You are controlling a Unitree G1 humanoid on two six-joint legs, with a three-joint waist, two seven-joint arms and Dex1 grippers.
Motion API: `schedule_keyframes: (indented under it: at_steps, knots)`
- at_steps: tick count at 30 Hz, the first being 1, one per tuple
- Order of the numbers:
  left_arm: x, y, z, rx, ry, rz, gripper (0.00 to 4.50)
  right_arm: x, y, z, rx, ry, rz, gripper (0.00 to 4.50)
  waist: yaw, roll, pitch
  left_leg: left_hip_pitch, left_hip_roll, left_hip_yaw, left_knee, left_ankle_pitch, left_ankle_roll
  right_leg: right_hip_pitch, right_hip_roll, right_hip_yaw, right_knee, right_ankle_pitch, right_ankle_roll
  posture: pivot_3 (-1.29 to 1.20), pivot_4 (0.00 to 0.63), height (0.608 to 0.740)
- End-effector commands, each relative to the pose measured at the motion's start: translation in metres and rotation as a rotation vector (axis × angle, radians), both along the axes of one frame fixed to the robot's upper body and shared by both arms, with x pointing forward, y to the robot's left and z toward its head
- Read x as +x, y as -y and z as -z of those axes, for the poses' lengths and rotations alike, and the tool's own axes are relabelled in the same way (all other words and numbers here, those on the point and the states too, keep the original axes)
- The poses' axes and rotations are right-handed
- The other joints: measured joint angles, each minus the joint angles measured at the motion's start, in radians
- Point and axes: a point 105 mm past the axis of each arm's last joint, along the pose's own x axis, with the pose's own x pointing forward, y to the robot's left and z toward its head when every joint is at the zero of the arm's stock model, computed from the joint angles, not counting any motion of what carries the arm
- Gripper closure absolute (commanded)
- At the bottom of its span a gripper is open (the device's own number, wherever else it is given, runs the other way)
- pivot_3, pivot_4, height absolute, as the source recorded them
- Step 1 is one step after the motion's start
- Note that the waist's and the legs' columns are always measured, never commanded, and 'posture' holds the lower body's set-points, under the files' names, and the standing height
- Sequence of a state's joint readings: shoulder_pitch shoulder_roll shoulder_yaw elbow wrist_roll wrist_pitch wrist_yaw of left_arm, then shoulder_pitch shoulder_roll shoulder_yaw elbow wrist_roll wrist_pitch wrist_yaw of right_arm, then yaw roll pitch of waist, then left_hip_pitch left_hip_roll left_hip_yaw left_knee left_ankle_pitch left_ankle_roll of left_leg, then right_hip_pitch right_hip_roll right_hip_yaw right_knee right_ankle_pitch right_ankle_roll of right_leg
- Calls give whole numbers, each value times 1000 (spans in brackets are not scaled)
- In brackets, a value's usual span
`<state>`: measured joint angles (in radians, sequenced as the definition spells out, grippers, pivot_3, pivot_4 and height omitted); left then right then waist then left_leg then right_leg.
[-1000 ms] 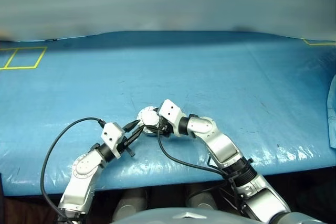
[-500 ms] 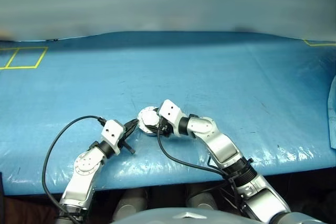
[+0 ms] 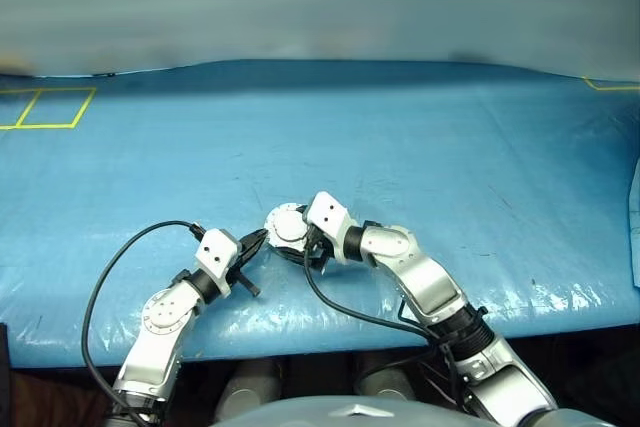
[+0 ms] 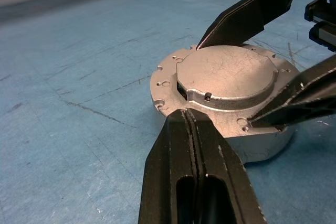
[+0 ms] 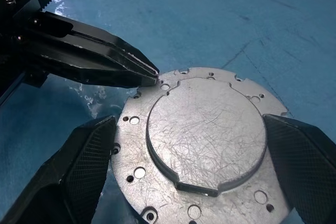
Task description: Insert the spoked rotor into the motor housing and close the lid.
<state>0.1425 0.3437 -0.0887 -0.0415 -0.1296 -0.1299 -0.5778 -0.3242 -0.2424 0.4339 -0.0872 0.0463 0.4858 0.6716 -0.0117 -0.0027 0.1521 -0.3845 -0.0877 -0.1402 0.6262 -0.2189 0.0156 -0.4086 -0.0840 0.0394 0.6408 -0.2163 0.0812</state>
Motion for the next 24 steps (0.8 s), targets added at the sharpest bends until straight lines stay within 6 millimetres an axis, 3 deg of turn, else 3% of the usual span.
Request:
schedule_keyframes:
  at_steps: [1,7,12,17,21,24]
  knots:
    - [-6,5,7,11,-37,33,4500,-2,4,-3,42,-33,11,20,1,0,0,0,0,0,0,0,0,0,0,0,0,0,0,0,150,740]
    - [-8,6,8,11,-45,37,4500,-8,6,-32,202,-81,12,20,1,0,0,-2,0,0,-1,-1,-1,-2,0,0,-1,0,0,0,150,740]
    - [-9,7,9,11,-48,37,4500,-5,20,-49,354,-190,77,20,2,0,0,-8,0,-2,0,0,0,-5,0,-2,-1,0,0,0,150,740]
    - [-9,7,9,12,-48,37,4500,2,38,-43,401,-332,178,20,3,0,1,-9,-1,-2,0,0,0,-6,-1,-3,-2,0,0,0,150,740]
    - [-10,7,10,13,-46,33,4500,-6,54,-6,469,-665,271,20,4,0,0,-9,-1,-2,0,0,0,-5,-1,-3,-2,0,0,0,150,740]
    - [-10,6,9,17,-43,29,4500,-10,52,-3,546,-777,267,20,3,2,1,-11,-1,-2,0,0,1,-5,-1,-3,-3,0,0,0,150,740]
